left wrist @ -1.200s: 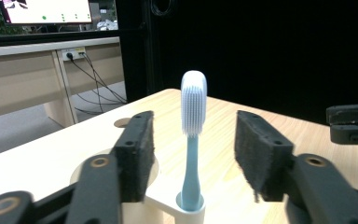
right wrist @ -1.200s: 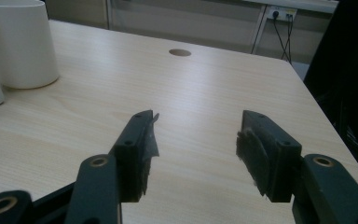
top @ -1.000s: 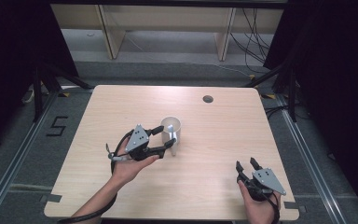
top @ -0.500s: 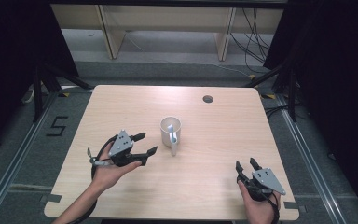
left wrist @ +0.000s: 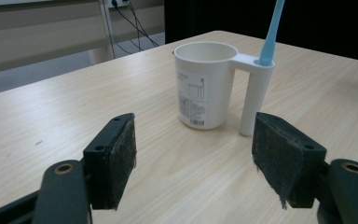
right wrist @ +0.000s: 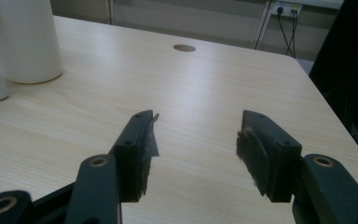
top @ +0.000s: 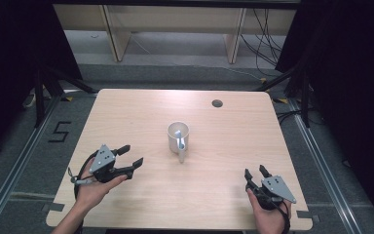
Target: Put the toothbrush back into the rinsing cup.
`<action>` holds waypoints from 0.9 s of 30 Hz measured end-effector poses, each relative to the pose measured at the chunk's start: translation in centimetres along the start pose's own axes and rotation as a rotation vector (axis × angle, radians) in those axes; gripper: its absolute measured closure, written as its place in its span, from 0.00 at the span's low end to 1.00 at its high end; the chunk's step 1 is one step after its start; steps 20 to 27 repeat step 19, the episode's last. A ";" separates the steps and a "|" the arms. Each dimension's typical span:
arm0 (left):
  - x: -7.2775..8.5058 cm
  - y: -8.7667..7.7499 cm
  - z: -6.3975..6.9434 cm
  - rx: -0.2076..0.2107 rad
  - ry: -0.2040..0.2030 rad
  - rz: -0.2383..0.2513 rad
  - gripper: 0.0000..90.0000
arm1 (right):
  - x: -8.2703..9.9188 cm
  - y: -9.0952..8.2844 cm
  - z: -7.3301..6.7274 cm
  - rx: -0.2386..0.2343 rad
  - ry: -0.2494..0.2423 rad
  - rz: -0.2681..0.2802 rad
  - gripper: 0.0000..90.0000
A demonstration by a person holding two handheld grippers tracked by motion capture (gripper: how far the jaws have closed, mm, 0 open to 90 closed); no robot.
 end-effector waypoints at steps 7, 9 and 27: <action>1.9 -1.6 -0.6 -0.048 -0.007 0.016 0.33 | 0.0 0.1 0.2 -0.011 -0.030 0.003 0.51; 2.3 -2.0 -0.7 -0.062 -0.025 0.003 0.33 | 0.0 0.2 0.2 -0.020 -0.026 0.005 0.51; 4.6 -3.2 -1.2 -0.113 -0.109 0.044 0.33 | 0.0 0.3 0.0 -0.026 -0.044 -0.011 0.49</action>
Point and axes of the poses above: each handheld gripper's, and its own axes: y roughly forward along the jaws, x roughly out of its underside, z roughly to its right, the point moved 4 cm from there along y, roughly forward along the jaws, and after that the axes turned 12 degrees about y, right-handed, at the moved point
